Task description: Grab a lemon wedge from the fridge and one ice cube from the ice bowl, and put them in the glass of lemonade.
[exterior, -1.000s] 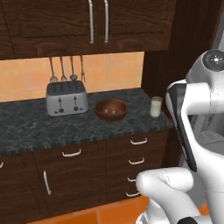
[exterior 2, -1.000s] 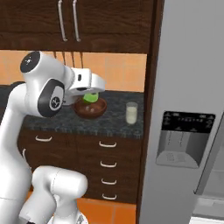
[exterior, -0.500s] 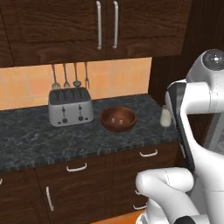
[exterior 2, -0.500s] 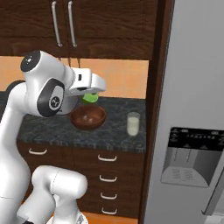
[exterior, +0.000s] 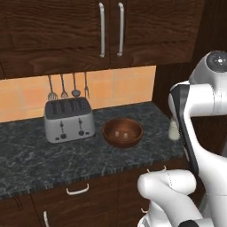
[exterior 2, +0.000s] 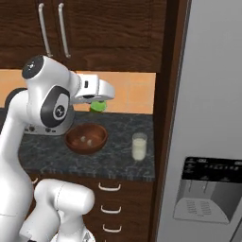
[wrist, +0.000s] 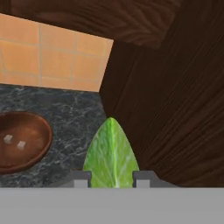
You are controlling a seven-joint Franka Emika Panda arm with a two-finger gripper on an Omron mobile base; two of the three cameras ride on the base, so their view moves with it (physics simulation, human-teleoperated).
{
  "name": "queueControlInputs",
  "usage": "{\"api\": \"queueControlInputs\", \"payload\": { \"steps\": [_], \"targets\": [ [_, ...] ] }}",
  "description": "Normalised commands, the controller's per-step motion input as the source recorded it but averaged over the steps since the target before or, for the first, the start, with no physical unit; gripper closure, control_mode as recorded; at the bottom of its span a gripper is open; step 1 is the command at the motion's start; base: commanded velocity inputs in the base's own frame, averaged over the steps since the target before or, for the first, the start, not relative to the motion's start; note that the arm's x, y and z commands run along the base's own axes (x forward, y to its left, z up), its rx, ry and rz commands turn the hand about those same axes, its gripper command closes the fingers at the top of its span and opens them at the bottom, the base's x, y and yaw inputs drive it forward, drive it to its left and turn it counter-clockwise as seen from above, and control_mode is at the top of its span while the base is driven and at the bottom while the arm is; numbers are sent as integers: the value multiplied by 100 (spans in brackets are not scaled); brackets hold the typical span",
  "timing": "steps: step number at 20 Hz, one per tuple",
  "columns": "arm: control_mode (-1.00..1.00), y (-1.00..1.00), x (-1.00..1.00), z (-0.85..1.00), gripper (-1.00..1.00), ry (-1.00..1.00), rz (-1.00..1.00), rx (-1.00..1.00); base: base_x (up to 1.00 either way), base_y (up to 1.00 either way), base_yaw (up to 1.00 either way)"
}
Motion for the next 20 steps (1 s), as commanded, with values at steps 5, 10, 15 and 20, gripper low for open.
{"api": "queueControlInputs", "payload": {
  "steps": [5, 10, 15, 20],
  "targets": [
    [100, 0, 0, 0, 100, 0, 0, 0, 54, -12, -8],
    [100, 0, 0, 0, 100, 0, 0, 0, 3, -19, -8],
    [-100, -37, 5, 0, 100, 30, -13, 3, 0, 0, 0],
    [-100, -56, 10, -1, 100, 30, -6, 7, 0, 0, 0]
  ]
}}
